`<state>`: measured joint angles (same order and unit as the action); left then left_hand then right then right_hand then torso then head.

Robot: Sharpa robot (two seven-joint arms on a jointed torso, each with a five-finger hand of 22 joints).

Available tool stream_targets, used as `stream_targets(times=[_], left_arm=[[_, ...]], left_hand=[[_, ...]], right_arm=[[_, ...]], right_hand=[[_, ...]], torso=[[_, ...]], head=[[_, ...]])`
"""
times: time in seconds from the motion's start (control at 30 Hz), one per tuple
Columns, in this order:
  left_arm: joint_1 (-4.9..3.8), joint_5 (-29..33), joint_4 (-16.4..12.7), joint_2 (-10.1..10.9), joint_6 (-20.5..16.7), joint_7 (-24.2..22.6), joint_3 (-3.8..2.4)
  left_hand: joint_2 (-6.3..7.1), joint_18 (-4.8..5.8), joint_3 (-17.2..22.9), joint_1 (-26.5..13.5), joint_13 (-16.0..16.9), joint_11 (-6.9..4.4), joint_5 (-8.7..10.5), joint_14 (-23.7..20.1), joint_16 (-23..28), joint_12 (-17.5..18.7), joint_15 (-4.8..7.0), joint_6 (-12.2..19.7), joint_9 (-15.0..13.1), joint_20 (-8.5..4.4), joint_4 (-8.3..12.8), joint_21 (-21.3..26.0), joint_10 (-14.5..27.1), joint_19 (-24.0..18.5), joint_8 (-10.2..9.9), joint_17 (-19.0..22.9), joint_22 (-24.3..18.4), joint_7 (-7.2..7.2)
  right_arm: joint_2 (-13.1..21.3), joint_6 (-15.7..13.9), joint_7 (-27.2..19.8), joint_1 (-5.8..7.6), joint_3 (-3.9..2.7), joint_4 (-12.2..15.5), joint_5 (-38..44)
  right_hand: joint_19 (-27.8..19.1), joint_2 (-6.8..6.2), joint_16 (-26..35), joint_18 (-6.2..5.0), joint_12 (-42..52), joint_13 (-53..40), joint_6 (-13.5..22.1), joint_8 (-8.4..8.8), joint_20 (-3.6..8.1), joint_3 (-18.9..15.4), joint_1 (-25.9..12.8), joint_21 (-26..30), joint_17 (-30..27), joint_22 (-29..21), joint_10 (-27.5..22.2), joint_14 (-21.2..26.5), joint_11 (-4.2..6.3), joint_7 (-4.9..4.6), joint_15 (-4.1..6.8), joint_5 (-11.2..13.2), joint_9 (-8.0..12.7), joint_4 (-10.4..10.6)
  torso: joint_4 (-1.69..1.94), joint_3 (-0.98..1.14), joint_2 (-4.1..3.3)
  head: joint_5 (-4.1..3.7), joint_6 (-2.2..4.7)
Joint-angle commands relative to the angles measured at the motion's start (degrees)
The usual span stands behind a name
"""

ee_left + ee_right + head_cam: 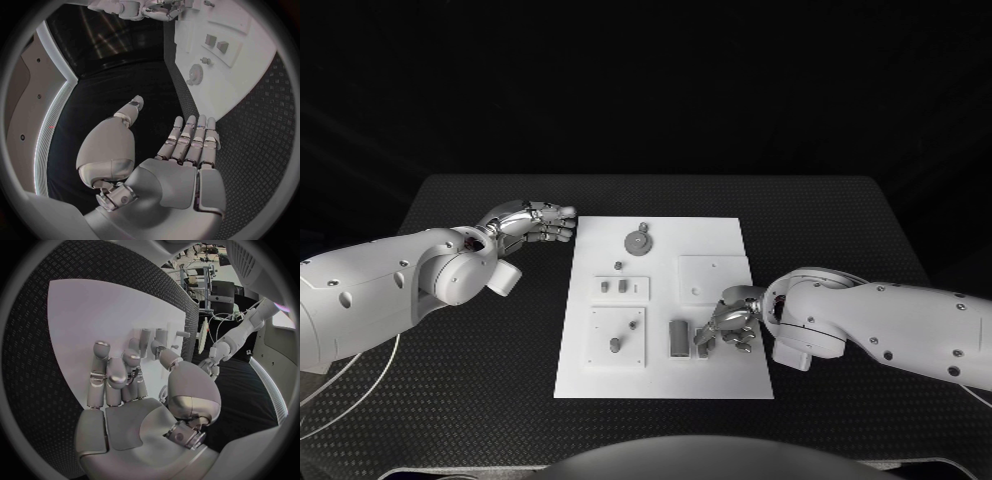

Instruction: Assemble the parts on the task board

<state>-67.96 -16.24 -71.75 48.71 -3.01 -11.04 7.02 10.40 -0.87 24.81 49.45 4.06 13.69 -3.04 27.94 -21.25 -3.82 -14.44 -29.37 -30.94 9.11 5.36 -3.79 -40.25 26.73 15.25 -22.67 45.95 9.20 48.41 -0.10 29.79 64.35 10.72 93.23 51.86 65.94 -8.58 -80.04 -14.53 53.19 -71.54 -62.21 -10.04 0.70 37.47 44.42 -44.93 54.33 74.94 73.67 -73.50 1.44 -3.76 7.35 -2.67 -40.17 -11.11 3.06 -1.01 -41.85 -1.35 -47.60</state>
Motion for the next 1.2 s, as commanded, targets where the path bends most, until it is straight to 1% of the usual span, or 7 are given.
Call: stream_targets(times=[0.03, 0.27, 0.5, 0.77, 0.93, 1.03, 1.2], left_arm=[[-0.07, 0.13, -0.16, -0.05, 0.87, -0.39, -0.03], [-0.07, 0.13, -0.16, -0.05, 0.85, -0.39, -0.03], [-0.07, 0.13, -0.15, -0.04, 0.84, -0.36, -0.03], [-0.06, 0.13, -0.07, -0.05, 0.97, -0.33, -0.03], [-0.06, 0.13, -0.06, -0.02, 1.02, -0.26, -0.02], [-0.06, 0.12, -0.06, -0.05, 1.05, -0.21, -0.02], [-0.06, 0.11, -0.04, -0.14, 1.17, -0.19, -0.02]], left_hand=[[-0.16, 0.87, -0.11, 0.63, 0.00, -0.09, 0.13, 0.12, -0.09, -0.15, -0.18, -0.04, -0.08, 0.06, 0.00, -0.31, -0.34, -0.39, 0.24, -0.07, 0.05, 4.74], [-0.13, 0.87, -0.12, 0.64, 0.00, -0.07, 0.14, 0.12, -0.09, -0.14, -0.19, -0.02, -0.08, 0.07, 0.00, -0.30, -0.34, -0.41, 0.23, -0.07, 0.05, 4.74], [-0.10, 0.87, -0.12, 0.64, 0.00, -0.06, 0.14, 0.12, -0.08, -0.14, -0.21, 0.00, -0.08, 0.09, -0.01, -0.29, -0.34, -0.43, 0.23, -0.08, 0.06, 4.74], [-0.10, 0.87, -0.11, 0.65, 0.00, -0.05, 0.14, 0.12, -0.07, -0.14, -0.21, 0.00, -0.08, 0.10, -0.02, -0.29, -0.35, -0.45, 0.23, -0.08, 0.07, 4.74], [-0.11, 0.87, -0.11, 0.65, 0.00, -0.04, 0.14, 0.12, -0.07, -0.15, -0.21, 0.00, -0.08, 0.11, -0.03, -0.29, -0.36, -0.46, 0.23, -0.09, 0.07, 4.74], [-0.11, 0.87, -0.10, 0.65, 0.00, -0.04, 0.14, 0.12, -0.07, -0.15, -0.21, 0.00, -0.08, 0.11, -0.04, -0.28, -0.36, -0.47, 0.24, -0.09, 0.08, 4.74], [-0.12, 0.87, -0.10, 0.66, 0.00, -0.04, 0.14, 0.12, -0.07, -0.15, -0.21, 0.00, -0.09, 0.11, -0.04, -0.28, -0.37, -0.48, 0.24, -0.09, 0.08, 4.75]], right_arm=[[-0.13, 1.03, -1.08, -0.08, -0.01, 0.25, -0.61], [-0.06, 1.18, -1.23, -0.08, -0.01, 0.26, -0.70], [0.28, 1.93, -1.44, -0.08, -0.01, 0.25, -0.45], [1.53, 6.04, -2.58, -0.08, -0.01, 1.14, 2.13], [2.06, 7.37, -2.77, -0.08, -0.01, 1.47, 3.02], [2.12, 8.17, -2.86, -0.08, -0.01, 1.62, 3.25], [1.95, 8.17, -2.98, -0.11, -0.01, 1.63, 3.65]], right_hand=[[0.43, -1.03, 0.26, -0.47, -0.37, 0.08, 1.39, 0.29, 0.17, 0.28, -0.35, 0.25, -0.07, 0.83, -0.45, 0.33, -0.01, -1.21, 0.01, -0.10, 0.08, 1.04], [0.41, -2.70, 0.21, -0.47, -0.35, 0.08, 1.51, 0.19, 0.20, 0.79, -2.68, 0.34, -0.12, 0.90, -0.55, 0.41, -0.01, -1.20, 0.02, -0.11, 0.07, 3.77], [0.40, -3.15, 0.17, -0.47, -0.33, 0.07, 1.56, 0.16, 0.27, 1.07, -3.00, 0.34, -0.13, 0.94, -0.58, 0.43, 0.00, -1.19, 0.04, -0.12, 0.06, 4.26], [0.47, -4.34, 0.01, -0.47, -0.16, -0.04, 1.57, -0.04, 0.48, 1.83, -1.22, 0.16, -0.11, 1.06, -0.55, 0.40, 0.05, -1.15, 0.08, -0.12, -0.08, 3.17], [0.51, -4.66, -0.04, -0.47, -0.10, -0.07, 1.56, -0.13, 0.49, 2.05, -0.20, 0.09, -0.12, 1.08, -0.53, 0.39, 0.04, -1.15, 0.06, -0.12, -0.15, 2.54], [0.54, -4.85, -0.11, -0.47, -0.04, -0.09, 1.56, -0.21, 0.57, 2.44, 1.63, 0.00, -0.06, 1.11, -0.50, 0.34, 0.05, -1.14, 0.07, -0.12, -0.22, 1.40], [0.57, -4.73, -0.13, -0.47, -0.01, -0.10, 1.59, -0.27, 0.54, 2.54, 2.71, -0.07, -0.07, 1.10, -0.48, 0.33, 0.03, -1.16, 0.05, -0.12, -0.26, 0.84]], torso=[[-0.01, -0.01, -0.01], [0.01, -0.02, 0.00], [0.00, -0.03, 0.00], [0.04, 0.01, 0.00], [-0.06, 0.03, -0.02], [-0.10, 0.06, -0.02], [-0.07, 0.05, -0.02]], head=[[0.01, 0.00], [-0.03, 0.05], [-0.02, 0.04], [-0.03, 0.05], [0.05, 0.07], [0.07, 0.15], [-0.05, 0.17]])
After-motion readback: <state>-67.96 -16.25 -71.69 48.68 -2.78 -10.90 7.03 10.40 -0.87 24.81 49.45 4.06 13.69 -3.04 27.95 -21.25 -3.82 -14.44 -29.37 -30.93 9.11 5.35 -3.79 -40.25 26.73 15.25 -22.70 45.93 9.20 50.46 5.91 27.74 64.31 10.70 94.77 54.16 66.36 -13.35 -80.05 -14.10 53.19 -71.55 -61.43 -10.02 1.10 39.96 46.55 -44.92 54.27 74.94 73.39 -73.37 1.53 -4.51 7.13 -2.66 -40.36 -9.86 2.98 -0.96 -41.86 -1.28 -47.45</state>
